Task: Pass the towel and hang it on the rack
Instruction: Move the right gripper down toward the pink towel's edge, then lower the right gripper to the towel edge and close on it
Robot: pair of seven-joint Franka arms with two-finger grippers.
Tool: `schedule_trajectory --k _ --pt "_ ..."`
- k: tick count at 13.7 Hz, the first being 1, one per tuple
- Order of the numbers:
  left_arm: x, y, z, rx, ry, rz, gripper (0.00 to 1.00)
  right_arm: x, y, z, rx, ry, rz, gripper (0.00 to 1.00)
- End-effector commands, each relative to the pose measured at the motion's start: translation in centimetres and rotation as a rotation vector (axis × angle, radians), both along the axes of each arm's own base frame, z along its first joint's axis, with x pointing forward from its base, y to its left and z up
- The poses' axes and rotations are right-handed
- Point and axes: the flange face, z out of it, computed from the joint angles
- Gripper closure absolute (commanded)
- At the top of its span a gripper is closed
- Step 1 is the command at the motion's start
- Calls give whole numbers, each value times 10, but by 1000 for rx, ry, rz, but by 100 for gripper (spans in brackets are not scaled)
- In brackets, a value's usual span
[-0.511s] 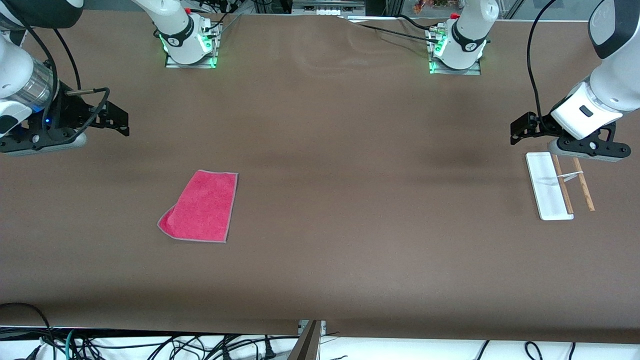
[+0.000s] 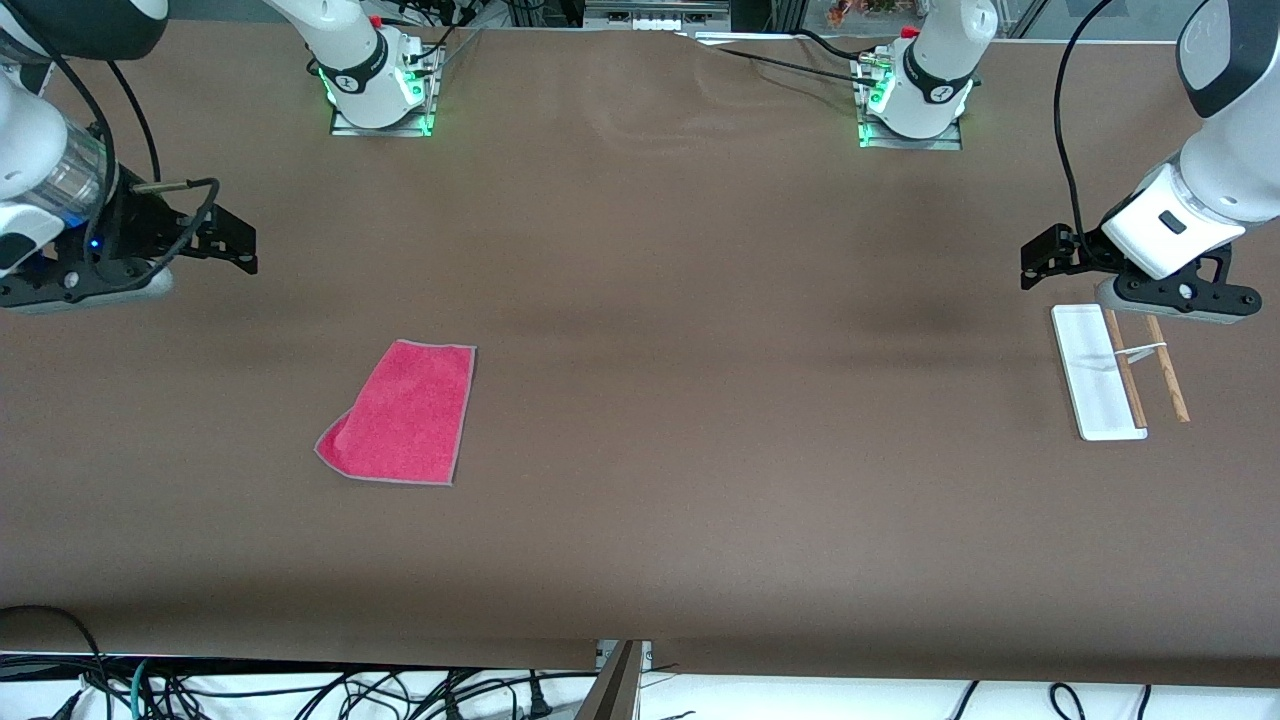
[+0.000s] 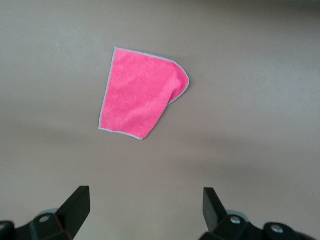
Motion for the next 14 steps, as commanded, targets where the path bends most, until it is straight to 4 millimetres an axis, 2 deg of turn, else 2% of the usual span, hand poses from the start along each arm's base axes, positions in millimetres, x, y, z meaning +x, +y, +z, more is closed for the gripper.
schedule_trajectory --k 1,2,4,8,9,11,14 --pt "3 -1 3 30 -7 3 0 32 -5 -85 -22 57 39 0" --pt "3 -1 3 30 -7 3 0 46 -12 -123 -16 39 58 0" --pt "3 -1 3 30 -7 3 0 70 -23 -184 -5 29 113 0" --pt "3 0 4 28 -9 2 0 99 -33 -270 8 -31 221 0" --pt "3 2 5 28 -10 5 0 104 -35 -287 6 -40 223 0" --pt "4 4 6 28 -13 5 0 109 -51 -316 16 -36 244 1" --pt "4 10 6 28 -11 13 0 115 -62 -340 16 -52 258 2"
